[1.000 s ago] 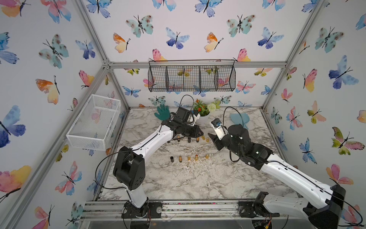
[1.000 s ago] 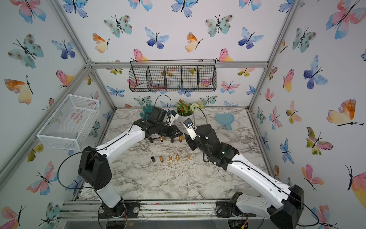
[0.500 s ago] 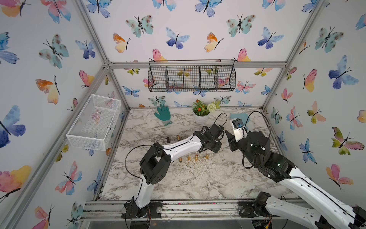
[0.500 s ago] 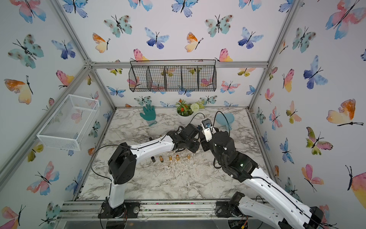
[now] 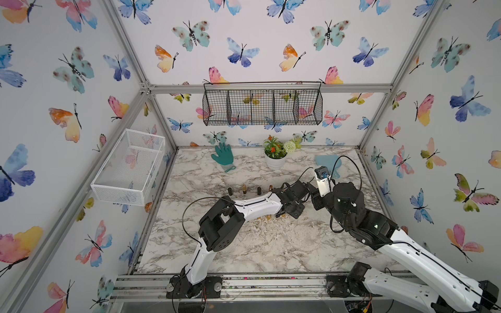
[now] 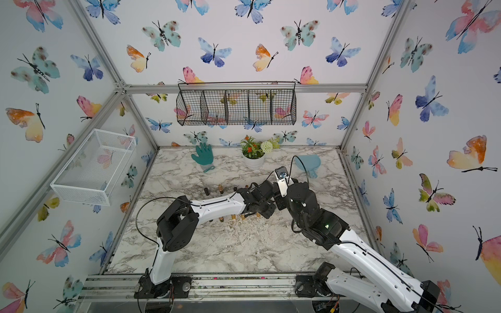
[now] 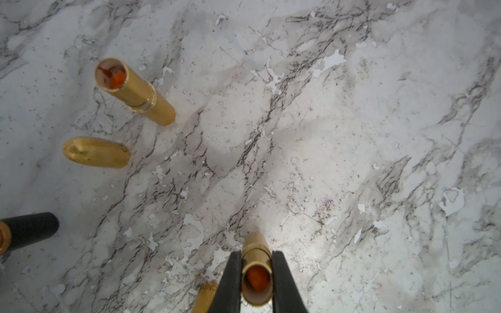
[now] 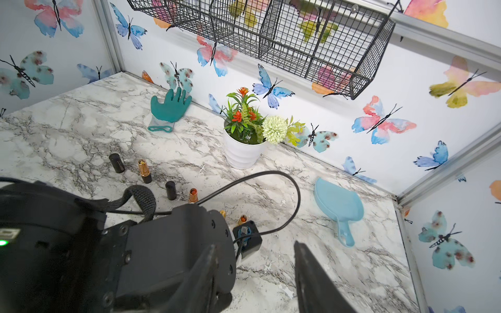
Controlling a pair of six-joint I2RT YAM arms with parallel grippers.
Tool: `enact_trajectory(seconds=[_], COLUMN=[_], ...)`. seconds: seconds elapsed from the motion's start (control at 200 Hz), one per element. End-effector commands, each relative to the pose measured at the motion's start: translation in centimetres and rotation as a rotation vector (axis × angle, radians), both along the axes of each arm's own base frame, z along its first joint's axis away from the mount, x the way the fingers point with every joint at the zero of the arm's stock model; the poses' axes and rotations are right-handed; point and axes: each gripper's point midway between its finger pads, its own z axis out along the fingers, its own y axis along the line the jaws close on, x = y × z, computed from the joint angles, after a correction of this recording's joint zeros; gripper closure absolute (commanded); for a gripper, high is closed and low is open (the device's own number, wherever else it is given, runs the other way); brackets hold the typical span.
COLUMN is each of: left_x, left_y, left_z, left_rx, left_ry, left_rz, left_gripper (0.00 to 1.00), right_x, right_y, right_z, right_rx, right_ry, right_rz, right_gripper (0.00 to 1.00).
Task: Open the lipstick cap
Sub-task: Place the lipstick at the center of the board.
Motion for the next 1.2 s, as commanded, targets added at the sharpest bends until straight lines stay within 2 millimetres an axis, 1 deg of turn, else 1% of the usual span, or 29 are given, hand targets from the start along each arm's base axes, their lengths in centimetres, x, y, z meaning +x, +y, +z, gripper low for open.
enact_trajectory(seconds=[0.0, 0.155, 0.24, 0.29, 0.335, 0.435, 0.516, 0.581, 0.636, 0.666, 0.671, 0.681, 0.726, 0.861, 0.926, 1.031, 1.096, 1.156, 1.196], left_x=[0.0, -0.4, -0.5, -0.6, -0.7, -0.7, -0.5, -0.1, 0.1, 0.3, 0.3, 0.3, 0.5, 1.1, 1.5, 2.4, 3.5, 4.6, 5.5], left_y=[-0.2, -0.3, 0.0, 0.2, 0.3, 0.2, 0.1, 0.1, -0.1, -0.1, -0.2, -0.2, -0.3, 0.1, 0.5, 2.2, 4.1, 6.0, 7.5], left_z=[-0.3, -1.1, -1.6, -1.6, -1.5, -0.6, 0.2, 1.4, 2.9, 3.2, 3.9, 4.7, 6.4, 10.6, 12.1, 14.1, 14.8, 15.3, 15.7], left_rx=[-0.010, -0.015, -0.006, -0.005, -0.008, -0.026, -0.037, -0.056, -0.091, -0.102, -0.116, -0.131, -0.170, -0.249, -0.281, -0.328, -0.348, -0.370, -0.384], left_ry=[-0.011, -0.009, -0.001, 0.003, 0.004, 0.000, -0.013, -0.030, -0.032, -0.025, -0.031, -0.036, -0.043, -0.054, -0.048, -0.044, -0.048, -0.045, -0.048], left_rz=[-0.005, -0.015, -0.008, -0.005, -0.004, 0.000, 0.004, 0.019, 0.022, 0.022, 0.022, 0.021, 0.021, 0.020, 0.030, 0.063, 0.111, 0.161, 0.200], left_gripper=[0.83, 0.81, 0.78, 0.73, 0.67, 0.55, 0.50, 0.47, 0.45, 0.44, 0.44, 0.44, 0.43, 0.40, 0.38, 0.37, 0.35, 0.30, 0.26], right_x=[0.0, 0.1, 0.1, 0.1, 0.1, 0.2, 0.2, 0.2, 0.2, 0.2, 0.2, 0.2, 0.2, 0.5, 0.9, 2.1, 3.0, 3.8, 4.3], right_y=[-0.2, 0.0, 0.1, 0.1, 0.1, 0.2, 0.5, 0.7, 0.7, 0.7, 0.7, 0.7, 0.8, 1.5, 1.9, 2.5, 3.1, 4.0, 4.5], right_z=[0.6, 0.7, 1.1, 1.2, 1.2, 1.1, 1.2, 1.4, 1.4, 1.4, 1.4, 1.4, 1.4, 0.9, 0.6, 0.0, -0.4, -0.7, -0.8], right_rx=[0.028, 0.031, 0.041, 0.045, 0.044, 0.039, 0.043, 0.051, 0.054, 0.054, 0.054, 0.055, 0.059, 0.075, 0.084, 0.095, 0.077, 0.068, 0.067], right_ry=[-0.012, -0.009, -0.012, -0.015, -0.015, -0.010, -0.003, 0.000, 0.000, 0.000, 0.000, 0.000, -0.001, 0.005, 0.007, -0.023, -0.017, -0.010, -0.015], right_rz=[-0.014, -0.009, -0.009, -0.008, -0.010, -0.008, 0.001, 0.008, 0.008, 0.007, 0.007, 0.008, 0.011, 0.021, 0.023, -0.008, -0.022, -0.021, -0.017], right_gripper=[0.53, 0.53, 0.53, 0.53, 0.53, 0.53, 0.53, 0.53, 0.53, 0.53, 0.53, 0.53, 0.53, 0.53, 0.53, 0.53, 0.53, 0.47, 0.40])
